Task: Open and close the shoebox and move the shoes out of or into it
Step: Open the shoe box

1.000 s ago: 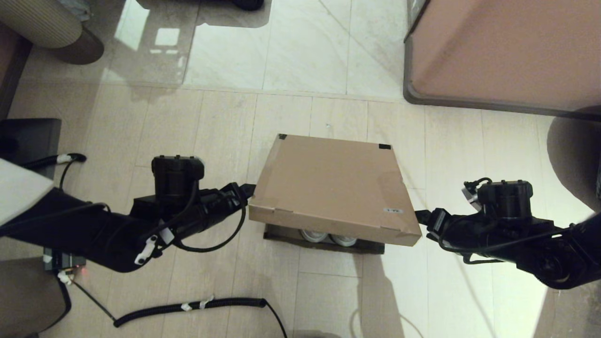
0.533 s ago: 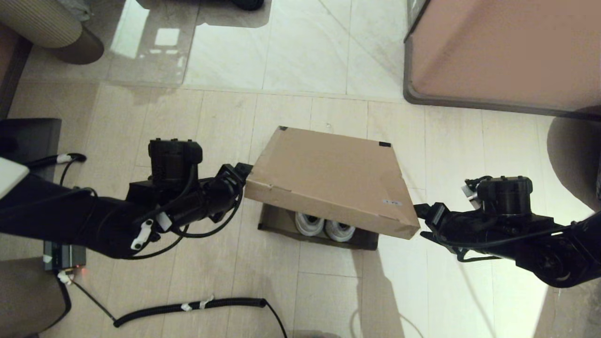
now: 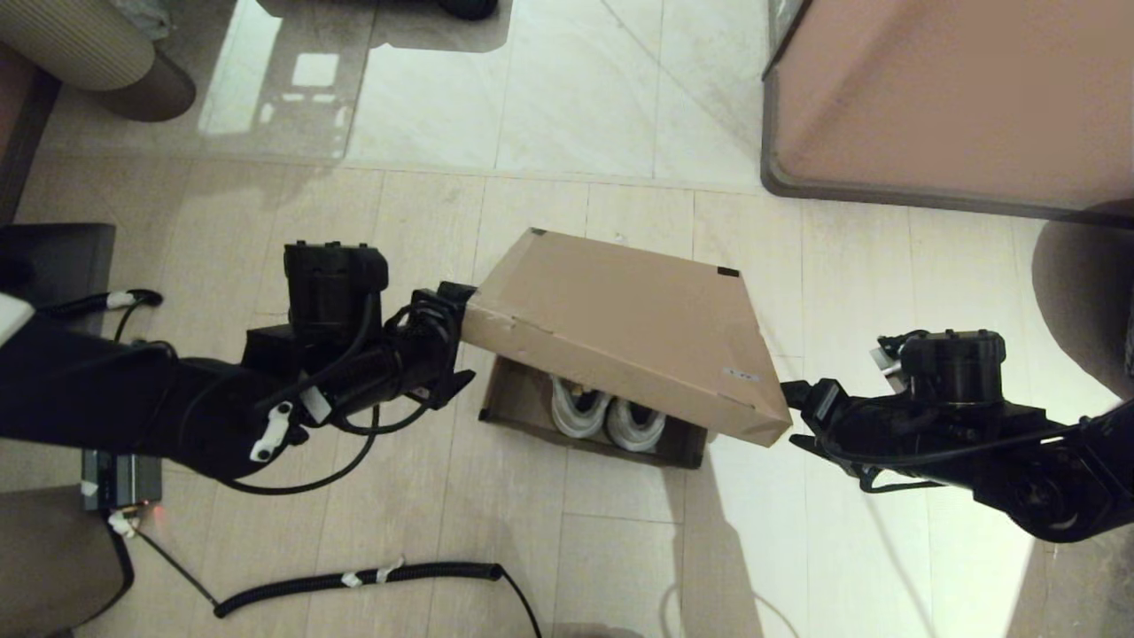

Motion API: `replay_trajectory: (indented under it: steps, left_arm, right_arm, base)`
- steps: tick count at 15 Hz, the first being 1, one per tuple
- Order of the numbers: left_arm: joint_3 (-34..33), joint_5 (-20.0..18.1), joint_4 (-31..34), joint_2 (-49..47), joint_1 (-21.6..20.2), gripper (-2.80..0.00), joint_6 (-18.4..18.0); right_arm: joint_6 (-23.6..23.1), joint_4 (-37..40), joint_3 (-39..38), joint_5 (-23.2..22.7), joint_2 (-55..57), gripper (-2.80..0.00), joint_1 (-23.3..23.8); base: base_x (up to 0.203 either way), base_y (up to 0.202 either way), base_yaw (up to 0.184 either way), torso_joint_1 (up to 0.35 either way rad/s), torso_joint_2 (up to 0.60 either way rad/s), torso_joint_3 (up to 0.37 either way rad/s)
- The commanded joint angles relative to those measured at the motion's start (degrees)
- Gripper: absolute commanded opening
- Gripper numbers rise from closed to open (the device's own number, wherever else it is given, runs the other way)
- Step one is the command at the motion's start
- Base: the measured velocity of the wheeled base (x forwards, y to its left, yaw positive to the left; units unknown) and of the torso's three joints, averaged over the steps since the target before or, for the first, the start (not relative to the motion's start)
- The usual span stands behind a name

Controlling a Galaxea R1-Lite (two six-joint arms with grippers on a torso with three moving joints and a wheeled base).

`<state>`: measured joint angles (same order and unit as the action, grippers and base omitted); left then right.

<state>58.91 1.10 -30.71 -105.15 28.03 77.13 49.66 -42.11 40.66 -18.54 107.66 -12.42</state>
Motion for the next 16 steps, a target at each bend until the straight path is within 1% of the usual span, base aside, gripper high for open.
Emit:
replay_trajectory:
  steps: [1,2,4,7,8,11,12,16]
  left_arm:
    - [0.7,0.3,-0.3,0.5,0.0,0.00,3.2]
    - [1.2,0.4,-0.3,0.7,0.0,0.00,4.4]
    - [2.4,0.5,-0.4,1.0,0.0,0.00,8.4]
    - [2.4,0.6,-0.7,1.8,-0.6,0.00,13.5]
    - [2.2,1.1,-0.7,2.2,-0.9,0.00,14.5]
    - [2.1,1.5,-0.8,2.4,-1.0,0.00,14.7]
    - [2.2,1.5,-0.8,2.4,-1.0,0.00,14.7]
    - [2.2,1.5,-0.7,2.7,-1.0,0.00,14.6]
  right_arm:
    - [0.3,-0.2,0.0,0.1,-0.1,0.00,0.1]
    - [0.3,-0.2,0.0,0.1,-0.1,0.00,0.0]
    - [0.3,-0.2,0.0,0.1,-0.2,0.00,0.1]
    - [0.4,-0.2,0.0,0.1,-0.3,0.00,0.1]
    - [0.4,-0.2,0.0,0.1,-0.3,0.00,0.1]
    - [0.7,-0.2,0.1,0.1,-0.8,0.00,0.2]
    - [1.9,-0.2,0.3,0.1,-1.3,0.00,0.3]
    - [14.5,-0.1,6.6,0.1,-2.4,0.00,0.8]
  base:
    - [0.000,0.000,0.000,0.000,0.00,0.000]
    - [0.000,0.000,0.000,0.000,0.00,0.000]
    - [0.000,0.000,0.000,0.000,0.00,0.000]
    - [0.000,0.000,0.000,0.000,0.00,0.000]
    - [0.000,0.000,0.000,0.000,0.00,0.000]
    - [0.000,0.000,0.000,0.000,0.00,0.000]
    - [0.000,0.000,0.000,0.000,0.00,0.000]
    - [0.000,0.000,0.000,0.000,0.00,0.000]
